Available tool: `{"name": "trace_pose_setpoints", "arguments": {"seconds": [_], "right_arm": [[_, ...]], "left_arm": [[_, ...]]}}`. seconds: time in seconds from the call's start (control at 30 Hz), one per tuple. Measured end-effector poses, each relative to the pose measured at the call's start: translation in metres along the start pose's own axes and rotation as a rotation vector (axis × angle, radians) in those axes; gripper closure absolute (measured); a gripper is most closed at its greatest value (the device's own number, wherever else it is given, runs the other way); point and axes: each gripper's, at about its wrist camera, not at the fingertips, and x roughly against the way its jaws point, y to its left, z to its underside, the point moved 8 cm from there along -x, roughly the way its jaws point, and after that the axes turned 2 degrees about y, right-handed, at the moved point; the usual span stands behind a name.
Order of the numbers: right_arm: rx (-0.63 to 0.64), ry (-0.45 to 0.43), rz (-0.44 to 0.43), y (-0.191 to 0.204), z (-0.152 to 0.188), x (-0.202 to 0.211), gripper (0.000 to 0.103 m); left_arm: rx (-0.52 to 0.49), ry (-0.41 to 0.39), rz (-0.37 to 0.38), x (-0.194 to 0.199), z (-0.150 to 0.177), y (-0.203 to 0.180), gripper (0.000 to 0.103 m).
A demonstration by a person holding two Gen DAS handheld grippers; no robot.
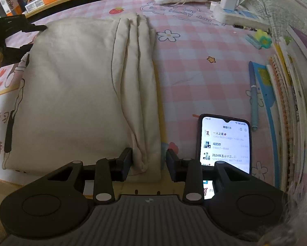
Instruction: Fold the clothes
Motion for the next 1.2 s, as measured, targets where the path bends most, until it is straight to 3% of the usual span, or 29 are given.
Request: {"name": "trace_pose_setpoints", "arguments": {"seconds": [0.07, 0.1, 0.13, 0.2, 0.27, 0.37, 0.47, 0.5, 0.53, 0.83, 0.93, 0.97, 1.0, 1.03, 1.2], "right_arm": [[-0.016, 0.004, -0.003, -0.001, -0.001, -0.001, 0.069], [-0.023, 0.006, -0.005, -0.002, -0.001, -0.001, 0.069], [-0.031, 0.008, -0.007, -0.002, -0.001, -0.002, 0.069], [-0.042, 0.013, -0.010, -0.003, -0.002, -0.003, 0.069], [-0.051, 0.015, -0.015, -0.003, -0.003, -0.003, 0.069], [-0.058, 0.019, -0.020, -0.001, -0.004, -0.005, 0.069], [-0.051, 0.027, -0.031, 0.002, -0.005, -0.006, 0.069], [-0.051, 0.028, -0.032, 0.002, -0.005, -0.006, 0.069], [-0.050, 0.028, -0.033, 0.003, -0.005, -0.006, 0.069], [-0.033, 0.019, -0.049, 0.005, -0.004, -0.008, 0.067], [-0.022, 0.018, -0.052, 0.006, -0.005, -0.008, 0.066], [-0.018, 0.016, -0.055, 0.006, -0.005, -0.007, 0.065], [-0.014, 0.015, -0.057, 0.006, -0.005, -0.007, 0.065], [-0.008, 0.014, -0.060, 0.006, -0.005, -0.007, 0.064], [0.013, 0.016, -0.076, 0.008, -0.007, -0.008, 0.064]], "left_arm": [[-0.068, -0.012, -0.015, 0.001, -0.001, -0.008, 0.076], [-0.103, -0.017, -0.022, 0.002, -0.001, -0.012, 0.090], [-0.154, -0.029, -0.031, 0.004, -0.002, -0.018, 0.091], [-0.475, -0.119, -0.051, 0.022, 0.007, -0.059, 0.091], [-0.663, -0.158, -0.052, 0.029, 0.017, -0.082, 0.091], [-0.487, -0.055, -0.123, 0.004, -0.002, -0.052, 0.089], [-0.314, -0.015, -0.129, -0.003, -0.007, -0.025, 0.076], [-0.288, -0.020, -0.123, 0.000, -0.006, -0.021, 0.064], [-0.278, -0.024, -0.122, 0.003, -0.003, -0.019, 0.049], [-0.253, 0.013, -0.096, 0.032, 0.037, -0.008, 0.045], [-0.241, 0.032, -0.079, 0.037, 0.053, -0.007, 0.049], [-0.243, 0.040, -0.082, 0.036, 0.057, -0.007, 0.060], [-0.252, 0.050, -0.105, 0.035, 0.062, -0.006, 0.083], [-0.279, 0.045, -0.148, 0.034, 0.064, -0.006, 0.090], [-0.400, -0.030, -0.227, 0.052, 0.064, -0.016, 0.094]]}}
